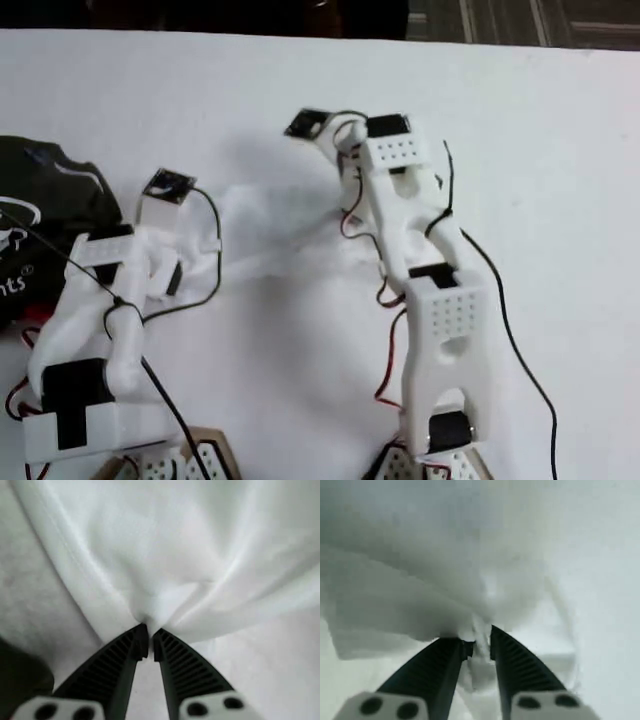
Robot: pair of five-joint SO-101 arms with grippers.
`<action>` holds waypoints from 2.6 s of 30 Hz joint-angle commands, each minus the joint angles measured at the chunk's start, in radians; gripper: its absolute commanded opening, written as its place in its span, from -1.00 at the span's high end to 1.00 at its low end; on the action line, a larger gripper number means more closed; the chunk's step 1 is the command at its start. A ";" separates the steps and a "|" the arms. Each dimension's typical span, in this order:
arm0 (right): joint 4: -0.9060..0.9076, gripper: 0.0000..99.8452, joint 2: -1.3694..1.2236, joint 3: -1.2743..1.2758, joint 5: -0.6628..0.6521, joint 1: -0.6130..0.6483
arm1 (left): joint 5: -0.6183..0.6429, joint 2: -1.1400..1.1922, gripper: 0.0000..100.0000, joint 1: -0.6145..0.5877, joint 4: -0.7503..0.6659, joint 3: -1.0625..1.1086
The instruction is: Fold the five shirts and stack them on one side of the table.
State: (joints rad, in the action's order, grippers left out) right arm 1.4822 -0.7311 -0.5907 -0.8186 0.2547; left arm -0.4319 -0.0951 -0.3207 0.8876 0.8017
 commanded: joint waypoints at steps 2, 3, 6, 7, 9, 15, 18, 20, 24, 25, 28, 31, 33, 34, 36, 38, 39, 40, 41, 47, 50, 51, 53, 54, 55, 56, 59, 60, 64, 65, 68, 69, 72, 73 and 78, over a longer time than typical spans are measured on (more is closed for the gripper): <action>0.024 0.52 -0.028 -0.169 0.147 -0.051 | -0.002 0.000 0.94 -0.021 -0.023 0.004; 0.021 0.50 -0.038 -0.195 0.180 -0.062 | -0.002 0.000 0.94 -0.021 -0.023 0.004; 0.019 0.53 -0.056 -0.273 0.290 -0.093 | -0.002 0.000 0.94 -0.021 -0.023 0.004; 0.024 0.53 -0.058 -0.298 0.324 -0.105 | -0.002 0.000 0.94 -0.021 -0.023 0.004; 0.027 0.53 -0.050 -0.331 0.367 -0.125 | -0.002 0.000 0.94 -0.021 -0.023 0.004; 0.203 0.75 -0.039 -0.436 0.371 -0.145 | -0.002 0.000 0.94 -0.021 -0.023 0.004; 0.248 0.97 -0.035 -0.457 0.371 -0.147 | -0.002 0.000 0.94 -0.021 -0.023 0.004; 0.282 0.92 -0.031 -0.459 0.370 -0.142 | -0.002 0.000 0.94 -0.021 -0.023 0.004; 0.286 0.96 -0.031 -0.430 0.350 -0.151 | -0.002 0.000 0.94 -0.021 -0.023 0.004; 0.286 0.97 -0.025 -0.417 0.351 -0.153 | -0.002 0.000 0.94 -0.021 -0.023 0.004; 0.288 0.96 0.056 -0.318 0.351 -0.159 | -0.002 0.000 0.94 -0.021 -0.023 0.004; 0.286 0.96 0.213 -0.106 0.351 -0.150 | -0.002 0.000 0.94 -0.021 -0.023 0.004; 0.271 0.96 0.314 0.052 0.348 -0.124 | -0.002 0.000 0.95 -0.021 -0.023 0.004; 0.242 0.96 0.361 0.124 0.339 -0.113 | -0.002 0.000 0.95 -0.021 -0.023 0.004; 0.151 0.96 0.443 0.255 0.333 -0.096 | -0.002 0.000 0.95 -0.021 -0.023 0.004; 0.058 0.96 0.499 0.364 0.331 -0.079 | -0.002 0.000 0.95 -0.021 -0.023 0.004; 0.025 0.96 0.512 0.410 0.333 -0.068 | -0.002 0.000 0.95 -0.021 -0.023 0.004; -0.001 0.96 0.515 0.446 0.334 -0.061 | -0.002 0.000 0.95 -0.021 -0.023 0.004; -0.022 0.96 0.515 0.479 0.338 -0.051 | -0.002 0.000 0.95 -0.021 -0.023 0.004; -0.166 0.96 0.509 0.589 0.339 -0.016 | -0.002 0.000 0.95 -0.021 -0.023 0.004; -0.182 0.96 0.460 0.598 0.339 0.002 | -0.002 0.000 0.95 -0.021 -0.023 0.004; -0.185 0.96 0.437 0.597 0.339 0.004 | -0.002 0.000 0.95 -0.021 -0.023 0.004; -0.196 0.96 0.387 0.578 0.339 0.007 | -0.002 0.000 0.95 -0.021 -0.023 0.004; -0.199 0.96 0.366 0.559 0.341 0.007 | -0.002 0.000 0.95 -0.021 -0.023 0.004; -0.200 0.96 0.351 0.534 0.344 0.005 | -0.002 0.000 0.95 -0.021 -0.023 0.004; -0.200 0.96 0.337 0.499 0.365 0.005 | -0.002 0.000 0.95 -0.021 -0.023 0.004; -0.199 0.96 0.295 0.377 0.437 0.005 | -0.002 0.000 0.95 -0.021 -0.023 0.004; -0.200 0.96 0.280 0.338 0.454 0.008 | -0.002 0.000 0.95 -0.021 -0.023 0.004; -0.200 0.96 0.180 0.176 0.506 0.025 | -0.002 0.000 0.95 -0.021 -0.023 0.004; -0.197 0.96 0.151 0.135 0.519 0.028 | -0.002 0.000 0.95 -0.021 -0.023 0.004; -0.183 0.96 0.077 0.014 0.545 0.030 | -0.002 0.000 0.95 -0.021 -0.023 0.004; -0.163 0.96 0.061 -0.026 0.545 0.030 | -0.002 0.000 0.95 -0.021 -0.023 0.004; -0.044 0.96 0.051 -0.150 0.545 0.030 | -0.002 0.000 0.95 -0.021 -0.023 0.004; 0.007 0.96 0.053 -0.195 0.545 0.030 | -0.002 0.000 0.95 -0.021 -0.023 0.004; 0.243 0.96 0.044 -0.382 0.535 0.031 | -0.002 0.000 0.95 -0.021 -0.023 0.004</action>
State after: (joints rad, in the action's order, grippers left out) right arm 1.6065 -0.6897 -0.8623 -0.2846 0.2793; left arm -0.4319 -0.0951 -0.3207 0.8876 0.8017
